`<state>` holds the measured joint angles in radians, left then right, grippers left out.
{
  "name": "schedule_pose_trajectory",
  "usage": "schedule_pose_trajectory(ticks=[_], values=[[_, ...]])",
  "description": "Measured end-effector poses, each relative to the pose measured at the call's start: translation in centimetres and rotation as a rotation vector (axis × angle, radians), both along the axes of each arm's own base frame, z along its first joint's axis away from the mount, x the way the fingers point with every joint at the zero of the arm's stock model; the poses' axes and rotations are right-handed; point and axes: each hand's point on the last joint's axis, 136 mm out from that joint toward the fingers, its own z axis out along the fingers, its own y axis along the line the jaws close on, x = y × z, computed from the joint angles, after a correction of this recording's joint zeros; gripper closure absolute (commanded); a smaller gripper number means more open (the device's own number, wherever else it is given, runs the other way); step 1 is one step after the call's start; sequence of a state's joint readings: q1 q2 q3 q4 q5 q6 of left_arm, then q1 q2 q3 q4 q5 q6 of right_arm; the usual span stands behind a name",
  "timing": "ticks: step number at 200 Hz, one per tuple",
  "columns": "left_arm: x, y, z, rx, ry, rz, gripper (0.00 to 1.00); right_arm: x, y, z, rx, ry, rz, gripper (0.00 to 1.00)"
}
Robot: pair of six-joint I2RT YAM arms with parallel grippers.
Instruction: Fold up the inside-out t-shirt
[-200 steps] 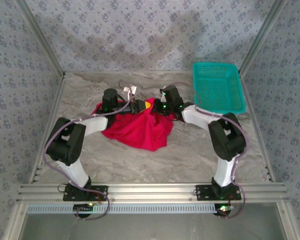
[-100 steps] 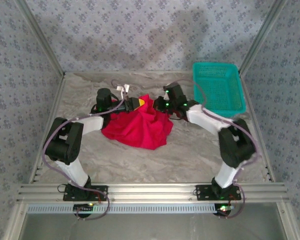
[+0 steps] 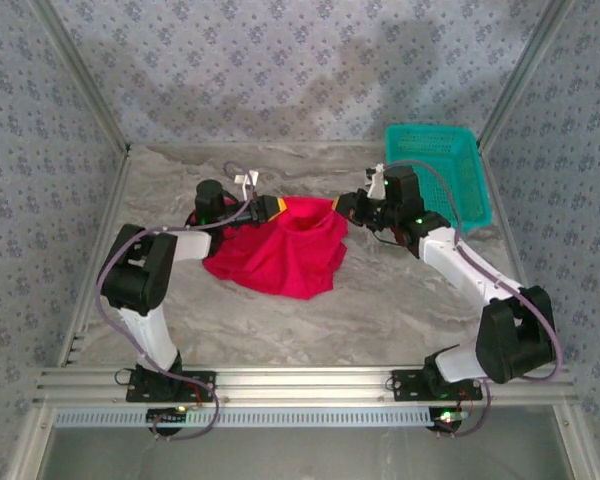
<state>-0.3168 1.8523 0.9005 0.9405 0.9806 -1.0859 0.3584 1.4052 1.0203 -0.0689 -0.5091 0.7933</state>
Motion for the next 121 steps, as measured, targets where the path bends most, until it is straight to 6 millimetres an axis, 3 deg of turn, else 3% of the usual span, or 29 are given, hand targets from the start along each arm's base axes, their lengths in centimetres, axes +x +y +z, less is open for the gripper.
schedule_pose_trajectory(ticks=[22, 52, 65, 84, 121], values=[[-0.2, -0.7, 0.2, -0.021, -0.003, -0.013, 1.0, 2.5, -0.7, -2.9, 0.002, 0.076, -0.031, 1.0], [-0.5, -2.0, -0.2, -0.062, 0.016, -0.038, 1.0, 8.3, -2.9, -10.8, 0.005, 0.262, -0.132, 1.0], [-0.6, -2.4, -0.8, -0.076, 0.036, -0.045, 1.0, 9.8, -3.3, -12.4, 0.0, 0.305, -0.151, 1.0], [-0.3, -2.3, -1.6, -0.094, 0.059, -0.032, 1.0, 10.7, -3.6, -11.7, -0.01, 0.307, -0.164, 1.0], [0.1, -0.6, -1.7, -0.118, 0.056, 0.007, 1.0, 10.0, -4.3, -5.6, -0.002, 0.188, -0.166, 1.0]])
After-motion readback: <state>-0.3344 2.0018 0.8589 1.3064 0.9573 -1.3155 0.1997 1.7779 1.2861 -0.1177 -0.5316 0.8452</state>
